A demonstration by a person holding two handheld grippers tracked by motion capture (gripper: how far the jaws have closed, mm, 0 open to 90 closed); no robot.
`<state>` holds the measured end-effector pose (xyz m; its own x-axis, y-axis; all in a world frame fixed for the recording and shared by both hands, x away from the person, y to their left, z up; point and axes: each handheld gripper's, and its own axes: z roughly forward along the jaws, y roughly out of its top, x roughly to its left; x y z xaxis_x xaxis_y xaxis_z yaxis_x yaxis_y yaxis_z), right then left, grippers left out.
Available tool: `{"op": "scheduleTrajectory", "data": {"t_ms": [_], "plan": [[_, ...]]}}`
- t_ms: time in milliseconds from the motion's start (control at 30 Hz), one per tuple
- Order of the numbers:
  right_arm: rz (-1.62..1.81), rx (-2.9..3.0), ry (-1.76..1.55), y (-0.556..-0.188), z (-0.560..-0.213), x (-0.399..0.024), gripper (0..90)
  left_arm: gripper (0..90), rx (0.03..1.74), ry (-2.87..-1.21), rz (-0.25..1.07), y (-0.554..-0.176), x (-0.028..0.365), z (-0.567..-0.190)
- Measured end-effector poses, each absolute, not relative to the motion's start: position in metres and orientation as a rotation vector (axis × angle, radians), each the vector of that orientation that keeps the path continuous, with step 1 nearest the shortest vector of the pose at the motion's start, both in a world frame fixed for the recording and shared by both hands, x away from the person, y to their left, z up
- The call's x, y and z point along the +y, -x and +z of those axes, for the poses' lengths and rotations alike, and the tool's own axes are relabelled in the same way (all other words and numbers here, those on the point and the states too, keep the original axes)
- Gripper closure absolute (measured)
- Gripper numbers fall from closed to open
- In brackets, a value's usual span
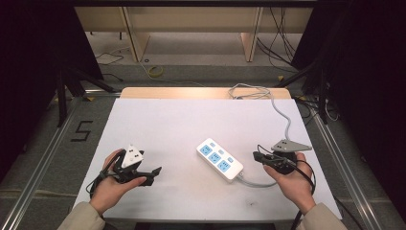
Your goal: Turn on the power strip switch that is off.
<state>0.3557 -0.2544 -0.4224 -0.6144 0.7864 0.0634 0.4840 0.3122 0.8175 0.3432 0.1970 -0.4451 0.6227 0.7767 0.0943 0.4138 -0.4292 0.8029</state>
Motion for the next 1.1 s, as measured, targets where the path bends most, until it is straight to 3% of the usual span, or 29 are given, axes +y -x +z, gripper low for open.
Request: {"op": "scheduleTrajectory", "data": {"t_ms": [1100], "plan": [[1.171,2.309,-1.119,-0.366,-0.412,-0.239,90.0,15.6,0.929,-2.073,0.591,-0.343,0.197,-0.445]]}}
